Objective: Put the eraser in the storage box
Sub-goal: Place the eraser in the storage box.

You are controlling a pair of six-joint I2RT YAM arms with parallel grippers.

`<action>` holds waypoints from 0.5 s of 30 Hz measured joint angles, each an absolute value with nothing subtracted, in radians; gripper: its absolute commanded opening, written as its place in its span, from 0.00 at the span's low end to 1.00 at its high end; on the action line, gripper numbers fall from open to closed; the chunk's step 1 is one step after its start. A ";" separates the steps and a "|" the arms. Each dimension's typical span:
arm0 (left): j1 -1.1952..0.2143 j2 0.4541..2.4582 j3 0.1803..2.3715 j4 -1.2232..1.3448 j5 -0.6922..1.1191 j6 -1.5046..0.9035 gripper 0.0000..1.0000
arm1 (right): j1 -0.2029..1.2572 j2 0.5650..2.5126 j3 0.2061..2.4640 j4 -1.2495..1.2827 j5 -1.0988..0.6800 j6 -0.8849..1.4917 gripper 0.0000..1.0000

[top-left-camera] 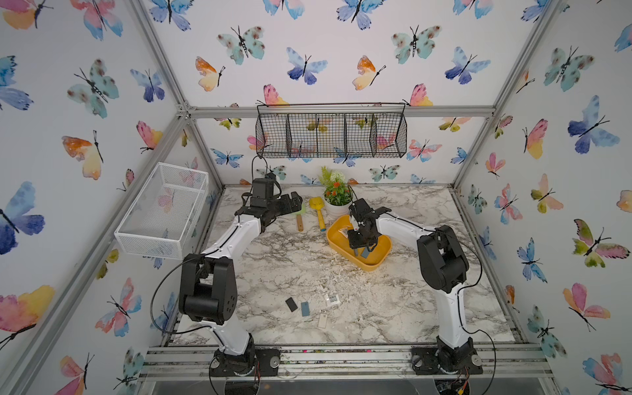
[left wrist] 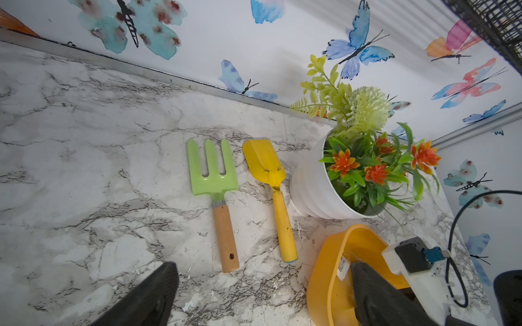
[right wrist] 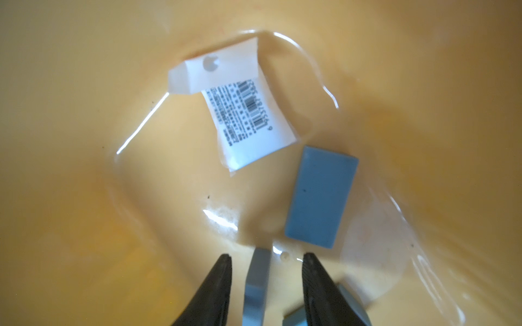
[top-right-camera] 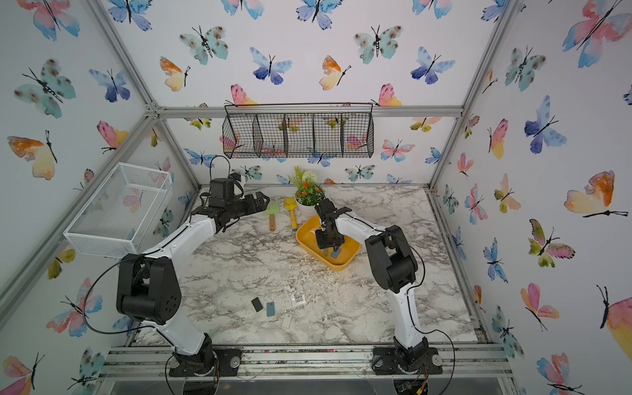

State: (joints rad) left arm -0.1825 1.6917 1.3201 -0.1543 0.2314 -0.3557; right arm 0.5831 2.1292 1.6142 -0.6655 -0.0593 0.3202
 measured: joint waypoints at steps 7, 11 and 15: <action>-0.183 1.700 1.320 -0.155 0.232 -0.356 0.98 | 0.583 2.046 1.601 -0.642 -0.104 0.320 0.46; -0.183 1.719 1.320 -0.157 0.233 -0.356 0.98 | 0.583 2.043 1.608 -0.642 -0.118 0.320 0.46; -0.183 1.724 1.320 -0.162 0.233 -0.356 0.98 | 0.583 2.045 1.607 -0.641 -0.121 0.320 0.48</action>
State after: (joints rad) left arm -0.1825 1.7237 1.3205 -0.1619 0.2325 -0.3557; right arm 0.5831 2.0453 1.6073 -0.6415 -0.1215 0.3199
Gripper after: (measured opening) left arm 0.984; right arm 0.472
